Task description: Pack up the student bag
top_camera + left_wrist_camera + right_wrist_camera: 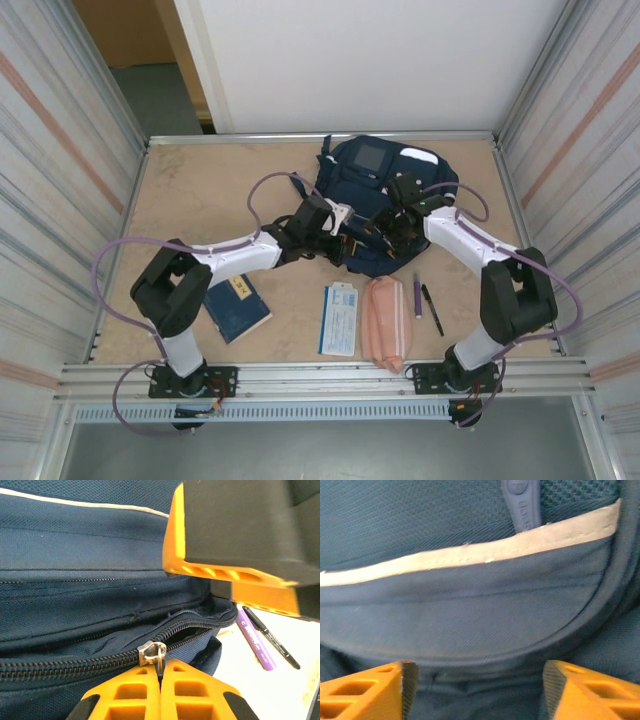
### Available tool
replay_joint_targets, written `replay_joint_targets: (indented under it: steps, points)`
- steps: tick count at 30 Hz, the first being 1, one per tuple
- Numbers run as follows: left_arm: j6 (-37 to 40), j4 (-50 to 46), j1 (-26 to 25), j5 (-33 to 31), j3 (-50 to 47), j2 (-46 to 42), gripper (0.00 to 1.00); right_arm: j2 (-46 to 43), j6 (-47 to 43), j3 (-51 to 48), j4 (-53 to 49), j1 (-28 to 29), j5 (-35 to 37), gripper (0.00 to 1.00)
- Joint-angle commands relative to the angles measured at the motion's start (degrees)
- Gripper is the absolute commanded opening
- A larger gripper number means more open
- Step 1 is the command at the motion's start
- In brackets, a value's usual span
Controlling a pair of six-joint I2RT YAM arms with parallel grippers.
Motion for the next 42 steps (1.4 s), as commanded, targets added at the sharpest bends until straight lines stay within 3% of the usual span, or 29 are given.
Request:
replay_joint_targets:
  steps: [1,3,4,5,9,15,16,17,18,19,21,24,29,31,33,35,37,42]
  points:
    - [-1.5,3.3,1.7,0.5,0.7,-1.7,0.0,2.2,-3.4,0.8,2.2,-0.5,-0.8,0.48]
    - [-0.6,-1.0,3.2,-3.5,0.4,-3.2,0.0,2.2,-5.2,1.4,2.7,-0.7,-1.4,0.29]
    - [-0.3,-2.4,4.4,-4.4,-0.3,-4.3,0.0,2.2,-5.9,1.7,2.7,-1.0,-1.5,0.15]
    - [-0.4,-2.5,5.7,-4.3,-1.6,-5.6,0.0,2.2,-6.2,2.0,2.5,-1.2,-1.4,0.09]
    - [-0.2,-1.6,10.4,-1.9,-6.8,-10.4,0.0,2.6,-8.7,3.1,2.3,-3.0,-1.6,0.0]
    - [3.1,-2.6,12.8,-3.2,-11.0,-14.8,0.0,3.4,-16.2,6.7,0.6,-5.6,-3.0,0.0]
    - [2.9,-2.4,12.8,-2.4,-11.1,-14.8,0.0,3.3,-16.6,7.2,-0.3,-5.7,-3.1,0.1]
    - [2.3,-1.9,12.7,-1.4,-11.0,-14.4,0.0,3.2,-16.5,7.9,-1.6,-5.8,-3.2,0.28]
    - [1.2,-1.3,12.5,-0.1,-10.9,-13.7,0.0,3.3,-15.3,8.8,-4.0,-5.7,-3.3,0.57]
    - [0.3,-1.0,12.0,0.5,-10.6,-12.9,0.0,3.0,-12.7,9.1,-6.2,-5.4,-3.5,0.76]
    - [0.7,-1.8,10.3,-0.1,-8.8,-10.8,0.0,1.5,-5.0,6.5,-9.2,-4.1,-3.7,0.8]
    - [1.4,-2.1,7.9,0.3,-5.8,-7.8,0.0,-1.6,6.8,-1.4,-2.8,-1.1,-8.0,0.97]
    - [-1.5,2.0,6.1,3.2,-4.5,-5.7,0.0,0.1,13.4,-3.2,0.9,3.0,-7.7,0.96]
    - [-1.5,2.2,5.9,3.6,-3.9,-5.7,0.0,1.7,14.8,-3.7,3.3,4.2,-8.6,0.91]
    - [-1.3,2.1,6.0,3.5,-4.2,-6.4,0.0,3.5,13.8,-3.4,5.9,4.7,-8.4,0.74]
    - [-0.7,1.7,6.2,3.0,-4.8,-7.5,0.0,4.5,11.2,-2.4,6.4,4.3,-6.9,0.42]
    - [-0.5,1.6,7.4,3.5,-6.5,-9.0,0.0,4.6,6.6,-0.7,6.1,3.7,-4.1,0.2]
    - [1.6,0.8,13.1,3.3,-12.8,-13.3,0.0,7.2,-14.7,8.1,1.1,2.2,-3.0,0.02]
